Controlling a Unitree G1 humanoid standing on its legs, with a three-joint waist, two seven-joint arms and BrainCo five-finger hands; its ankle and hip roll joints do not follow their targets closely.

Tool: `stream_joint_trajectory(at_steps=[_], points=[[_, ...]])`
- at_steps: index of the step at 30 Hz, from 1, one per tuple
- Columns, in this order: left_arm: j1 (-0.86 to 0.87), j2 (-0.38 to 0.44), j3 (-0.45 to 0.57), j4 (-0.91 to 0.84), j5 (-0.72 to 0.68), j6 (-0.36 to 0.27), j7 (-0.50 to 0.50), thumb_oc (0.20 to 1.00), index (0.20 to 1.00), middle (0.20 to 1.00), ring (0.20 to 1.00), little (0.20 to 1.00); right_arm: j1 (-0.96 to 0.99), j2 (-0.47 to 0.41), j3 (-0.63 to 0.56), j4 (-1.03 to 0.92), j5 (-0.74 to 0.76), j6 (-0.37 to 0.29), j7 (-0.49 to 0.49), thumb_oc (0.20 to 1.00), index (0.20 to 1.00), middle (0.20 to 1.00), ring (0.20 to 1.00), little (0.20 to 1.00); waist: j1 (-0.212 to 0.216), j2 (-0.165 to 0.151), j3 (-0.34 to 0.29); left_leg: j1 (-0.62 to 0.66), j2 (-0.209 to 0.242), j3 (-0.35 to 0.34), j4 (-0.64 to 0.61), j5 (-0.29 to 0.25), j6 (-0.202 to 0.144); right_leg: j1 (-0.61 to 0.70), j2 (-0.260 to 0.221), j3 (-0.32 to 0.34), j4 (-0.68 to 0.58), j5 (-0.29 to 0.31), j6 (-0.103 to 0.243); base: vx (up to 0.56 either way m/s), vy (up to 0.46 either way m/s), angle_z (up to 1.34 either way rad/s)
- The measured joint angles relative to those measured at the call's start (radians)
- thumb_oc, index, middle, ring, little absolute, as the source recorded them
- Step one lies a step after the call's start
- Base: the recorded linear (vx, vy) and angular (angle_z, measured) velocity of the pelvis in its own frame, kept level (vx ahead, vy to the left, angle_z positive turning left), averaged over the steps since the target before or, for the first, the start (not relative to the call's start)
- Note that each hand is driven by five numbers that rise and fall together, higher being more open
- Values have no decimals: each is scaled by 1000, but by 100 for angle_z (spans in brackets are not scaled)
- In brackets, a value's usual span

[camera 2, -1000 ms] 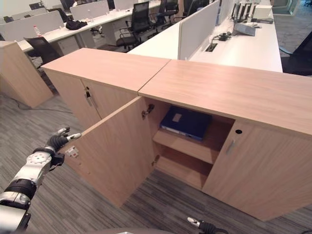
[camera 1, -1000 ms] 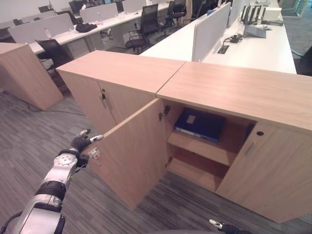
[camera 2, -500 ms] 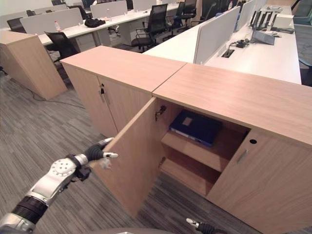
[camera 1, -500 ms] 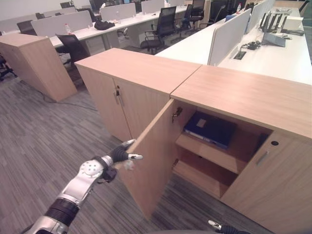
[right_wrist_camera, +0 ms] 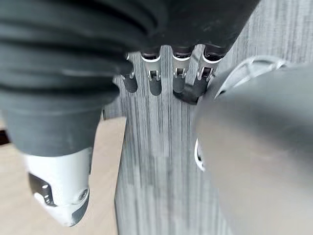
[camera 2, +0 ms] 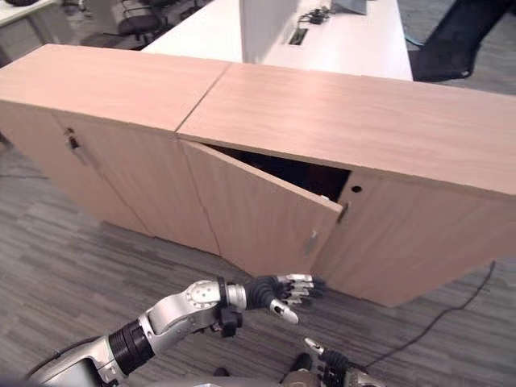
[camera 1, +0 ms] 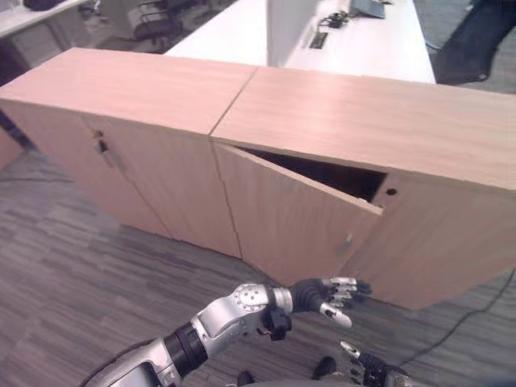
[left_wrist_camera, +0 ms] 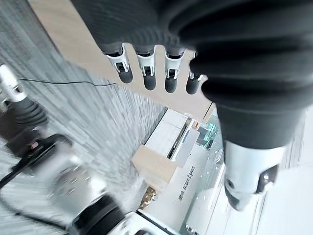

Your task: Put the empty folder in the office cabinet

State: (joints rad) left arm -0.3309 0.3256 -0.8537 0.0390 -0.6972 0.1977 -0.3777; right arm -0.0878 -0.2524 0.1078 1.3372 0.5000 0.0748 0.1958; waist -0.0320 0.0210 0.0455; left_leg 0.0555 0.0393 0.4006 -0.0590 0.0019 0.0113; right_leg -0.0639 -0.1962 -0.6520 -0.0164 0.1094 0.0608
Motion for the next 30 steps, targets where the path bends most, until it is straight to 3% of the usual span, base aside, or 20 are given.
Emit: stream_joint_trajectory(at_steps=[6,10,11,12,13,15,16,17,19,20,21,26,27,30], points=[[57,-4,118,88,-2,-44,46,1000,1000,1000,1000,1000,48,10,55,-7,-1,-1,1,1000,1000,1000,1000,1000,-21,-9,5,43,62,93,11,-24,-34,0,73,79,-25,-14,-25,16,-211,-55],[191,-6,299,241,20,-98,87,1000,1000,1000,1000,1000,93,12,54,1,-1,3,1,1000,1000,1000,1000,1000,-17,-33,12,76,108,154,33,-37,-50,-17,111,110,29,-67,-67,35,-254,-62],[292,20,408,327,19,-123,85,1000,1000,1000,1000,1000,85,10,53,-1,-3,1,1,1000,1000,1000,1000,1000,-14,-51,3,81,153,189,91,-58,-52,-22,149,139,42,-99,-84,30,-261,-98],[336,28,454,386,20,-125,98,1000,1000,1000,1000,1000,80,17,56,-2,-5,0,2,1000,1000,1000,1000,1000,-2,-68,-1,88,168,199,130,-60,-51,-14,157,160,41,-105,-100,25,-225,-115],[358,48,463,431,22,-118,114,1000,1000,1000,1000,1000,82,23,65,-2,-6,-4,2,1000,1000,1000,1000,1000,10,-90,-2,92,185,190,173,-58,-49,5,167,179,30,-104,-115,10,-181,-73],[418,68,507,471,37,-120,117,1000,1000,1000,1000,1000,81,18,74,-2,-10,-1,3,1000,1000,1000,1000,1000,30,-98,-2,77,220,138,285,-58,-50,42,199,215,0,-109,-131,4,-109,-56],[452,29,586,563,41,-136,133,1000,1000,1000,1000,1000,78,5,83,-4,-10,-3,11,1000,1000,1000,1000,1000,64,-116,-11,-3,231,-3,409,-81,-83,57,206,262,-23,-106,-153,20,-49,-76],[464,13,617,593,58,-134,153,1000,1000,1000,1000,1000,76,-8,85,-12,-10,-3,15,1000,1000,1000,1000,1000,81,-123,-13,-32,200,-110,381,-102,-120,58,206,278,-33,-95,-139,21,-33,-67],[479,7,632,593,81,-140,173,1000,1000,1000,1000,1000,71,-30,82,-11,-9,-5,20,1000,1000,1000,1000,1000,96,-112,-1,-81,175,-173,298,-104,-126,70,213,269,-54,-94,-138,15,-8,-4],[478,-14,660,628,104,-170,175,1000,1000,1000,1000,1000,70,-49,79,-10,-9,-4,22,1000,1000,1000,1000,1000,102,-109,11,-114,125,-253,234,-102,-125,81,213,274,-64,-93,-139,0,0,0],[472,-15,664,681,144,-195,182,1000,1000,1000,1000,1000,61,-56,78,-5,-9,-4,21,1000,1000,1000,1000,1000,112,-92,13,-118,95,-269,208,-95,-123,88,214,275,-71,-91,-135,60,41,-21],[400,-25,663,1022,303,-226,215,1000,1000,1000,1000,1000,70,-49,78,-1,-9,-9,22,1000,1000,1000,1000,1000,90,-60,13,-67,60,-221,58,0,-100,134,228,274,-76,-109,-135,60,93,-2],[342,-62,663,1264,384,-243,229,1000,1000,1000,1000,1000,77,-52,78,0,-11,-10,21,1000,1000,1000,1000,1000,63,-37,-3,-27,51,-228,-32,9,-111,136,226,265,-71,-112,-130,33,77,16],[377,-87,645,1270,462,-236,238,1000,1000,1000,1000,1000,91,-62,77,-1,-12,-10,19,1000,1000,1000,1000,1000,48,12,-8,-3,53,-227,-24,51,-87,130,235,262,-71,-110,-122,49,69,6]])
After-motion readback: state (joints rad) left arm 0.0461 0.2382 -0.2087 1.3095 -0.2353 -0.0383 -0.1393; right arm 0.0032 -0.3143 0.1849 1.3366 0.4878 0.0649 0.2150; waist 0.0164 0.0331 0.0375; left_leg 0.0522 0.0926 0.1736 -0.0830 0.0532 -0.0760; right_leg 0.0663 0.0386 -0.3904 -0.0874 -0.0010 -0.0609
